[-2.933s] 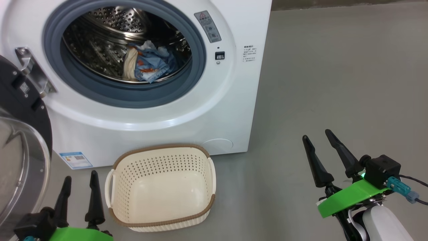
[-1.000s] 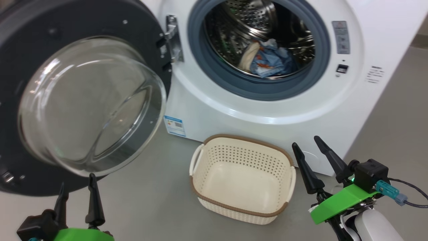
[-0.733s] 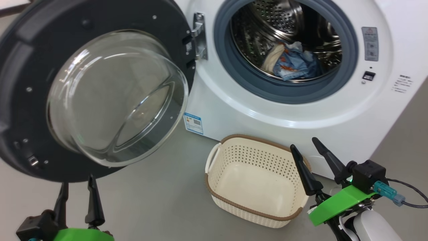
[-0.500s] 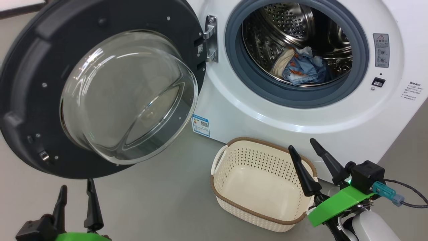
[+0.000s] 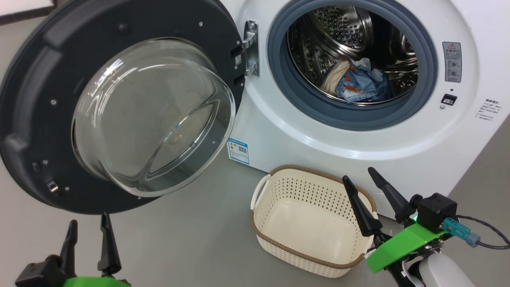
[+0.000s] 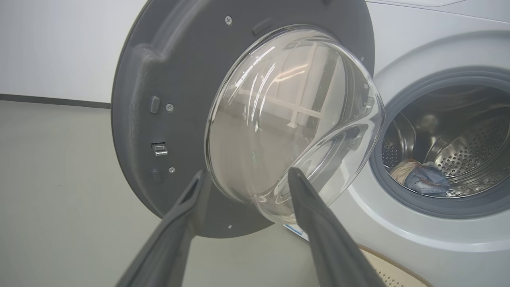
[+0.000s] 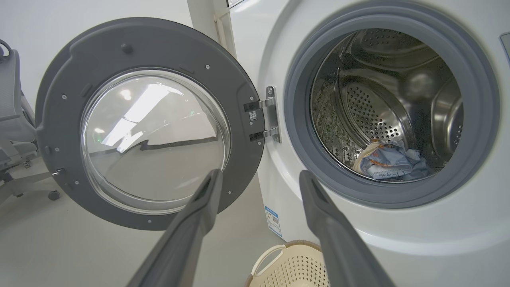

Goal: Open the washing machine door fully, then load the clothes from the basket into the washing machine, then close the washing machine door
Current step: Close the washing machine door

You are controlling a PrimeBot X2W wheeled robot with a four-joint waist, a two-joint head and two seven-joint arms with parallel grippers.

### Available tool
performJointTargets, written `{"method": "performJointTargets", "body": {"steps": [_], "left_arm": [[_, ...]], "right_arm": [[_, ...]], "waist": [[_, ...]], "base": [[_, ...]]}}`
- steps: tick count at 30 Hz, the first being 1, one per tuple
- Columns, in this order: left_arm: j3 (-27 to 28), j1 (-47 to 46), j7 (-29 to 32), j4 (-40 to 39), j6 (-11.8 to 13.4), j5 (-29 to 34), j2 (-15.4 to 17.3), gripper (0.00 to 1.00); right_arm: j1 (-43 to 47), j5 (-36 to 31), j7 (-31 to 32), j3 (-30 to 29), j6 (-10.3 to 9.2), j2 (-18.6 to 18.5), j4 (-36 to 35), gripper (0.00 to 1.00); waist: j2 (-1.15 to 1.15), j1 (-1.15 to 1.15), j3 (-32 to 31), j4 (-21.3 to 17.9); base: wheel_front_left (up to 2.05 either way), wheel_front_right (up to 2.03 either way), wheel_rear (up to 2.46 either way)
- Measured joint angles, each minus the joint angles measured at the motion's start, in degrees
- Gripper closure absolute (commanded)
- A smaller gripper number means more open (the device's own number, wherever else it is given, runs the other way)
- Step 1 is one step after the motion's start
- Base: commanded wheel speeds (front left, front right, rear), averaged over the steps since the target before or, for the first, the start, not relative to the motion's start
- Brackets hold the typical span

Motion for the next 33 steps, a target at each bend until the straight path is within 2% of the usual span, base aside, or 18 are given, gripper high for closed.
{"method": "performJointTargets", "body": {"steps": [2, 4, 5, 6, 12, 17, 26, 33], "left_arm": [[0.1, 0.0, 0.0, 0.0, 0.0, 0.0, 0.0, 0.04], [0.2, 0.0, 0.0, 0.0, 0.0, 0.0, 0.0, 0.56], [0.2, 0.0, 0.0, 0.0, 0.0, 0.0, 0.1, 0.95], [0.2, 0.0, 0.0, 0.0, -0.1, 0.0, 0.2, 1.0], [1.3, -0.1, 0.0, -1.6, -0.7, -0.2, 1.7, 1.0], [4.5, -3.4, 1.2, -5.7, -2.0, -4.4, 3.4, 1.0], [14.5, -15.0, 6.8, -7.9, -3.6, -19.6, 8.3, 1.0], [21.7, -23.0, 12.3, 3.9, -4.2, -32.8, 11.3, 1.0]], "right_arm": [[0.5, 0.0, 0.0, 0.1, 0.0, 0.0, 0.0, 0.0], [1.0, 0.0, 0.0, 0.3, 0.0, 0.0, 0.0, 0.0], [1.0, 0.0, 0.0, 0.4, 0.0, 0.0, 0.0, 0.0], [1.0, 0.0, 0.0, 0.4, 0.0, 0.0, 0.0, 0.0], [1.0, 0.0, 0.0, 0.5, 0.0, -0.1, 0.1, 0.0], [1.0, 0.0, 0.0, 0.5, 0.0, -0.3, 0.1, 0.0], [1.0, 0.0, 0.0, 0.8, 0.0, -1.2, 0.1, 0.0], [0.9, 0.0, 0.0, 1.0, 0.0, -1.9, 0.2, 0.0]], "waist": [[0.0, 0.0, -0.1, 0.0], [0.0, 0.0, -0.1, 0.0], [0.0, 0.0, -0.2, 0.0], [0.0, 0.0, -0.2, 0.0], [0.0, 0.0, -0.1, 0.0], [0.0, 0.0, 0.0, -0.1], [0.0, 0.0, 0.9, -1.4], [0.0, 0.0, 1.9, -3.5]], "base": [[0.0, 0.0, 0.0], [0.0, 0.0, 0.0], [0.0, 0.0, 0.0], [0.0, 0.0, 0.0], [0.0, 0.0, 0.0], [0.0, 0.0, 0.0], [0.0, 0.0, 0.0], [0.0, 0.0, 0.0]]}}
